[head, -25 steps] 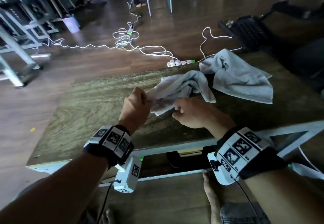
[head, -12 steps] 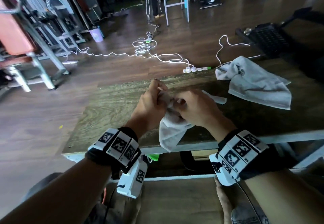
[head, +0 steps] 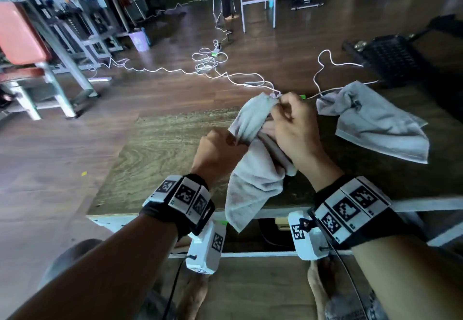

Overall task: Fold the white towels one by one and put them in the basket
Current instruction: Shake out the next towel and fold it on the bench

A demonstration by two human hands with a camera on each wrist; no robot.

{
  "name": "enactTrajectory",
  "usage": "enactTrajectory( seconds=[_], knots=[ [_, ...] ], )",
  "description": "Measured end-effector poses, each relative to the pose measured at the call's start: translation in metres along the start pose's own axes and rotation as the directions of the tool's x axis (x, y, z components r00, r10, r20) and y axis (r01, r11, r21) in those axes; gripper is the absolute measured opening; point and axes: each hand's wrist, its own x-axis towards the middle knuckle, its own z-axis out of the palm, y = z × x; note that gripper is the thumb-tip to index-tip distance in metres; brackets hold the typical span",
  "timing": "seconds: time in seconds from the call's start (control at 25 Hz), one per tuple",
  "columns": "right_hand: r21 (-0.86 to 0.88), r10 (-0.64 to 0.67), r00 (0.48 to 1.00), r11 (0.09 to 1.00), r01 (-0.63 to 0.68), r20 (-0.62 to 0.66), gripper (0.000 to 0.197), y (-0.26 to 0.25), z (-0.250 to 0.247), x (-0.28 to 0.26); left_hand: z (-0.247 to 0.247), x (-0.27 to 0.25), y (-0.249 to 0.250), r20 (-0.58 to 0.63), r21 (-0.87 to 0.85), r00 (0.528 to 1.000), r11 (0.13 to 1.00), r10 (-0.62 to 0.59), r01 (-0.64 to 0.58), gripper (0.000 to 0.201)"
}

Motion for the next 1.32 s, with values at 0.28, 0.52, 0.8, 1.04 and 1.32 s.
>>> enactTrajectory(
  seconds=[0.28, 0.52, 0.8, 1.04, 1.32],
  knots=[
    [0.058, -0.047, 0.981, 0.997, 0.059, -0.189, 0.012, 0.006, 0.0, 0.012, -0.022, 0.033, -0.01, -0.022, -0.142, 0.989, 0.98, -0.147, 0.143, 0.038],
    [-0.055, 0.072, 0.991, 0.995, -0.078, -0.116, 0.016, 0.01, 0.0, 0.016, -0.043, 0.045, 0.021, 0.08, -0.761, 0.988, 0.632, -0.134, 0.147, 0.028],
    [-0.224, -0.113, 0.968, 0.961, 0.164, 0.226, 0.014, 0.005, 0.014, 0.008, -0.033, 0.043, 0.04, 0.11, -0.335, 0.992, 0.942, 0.063, -0.023, 0.03],
    [-0.097, 0.071, 0.996, 0.992, -0.075, -0.044, 0.022, 0.011, -0.002, 0.025, -0.033, 0.039, -0.01, 0.083, 0.174, 0.994, 0.981, 0.071, -0.085, 0.027],
    [-0.173, 0.074, 0.964, 0.977, -0.121, -0.257, 0.032, 0.017, -0.025, 0.031, -0.06, 0.034, -0.066, 0.133, 0.14, 0.974, 0.977, -0.182, 0.163, 0.024]
  ],
)
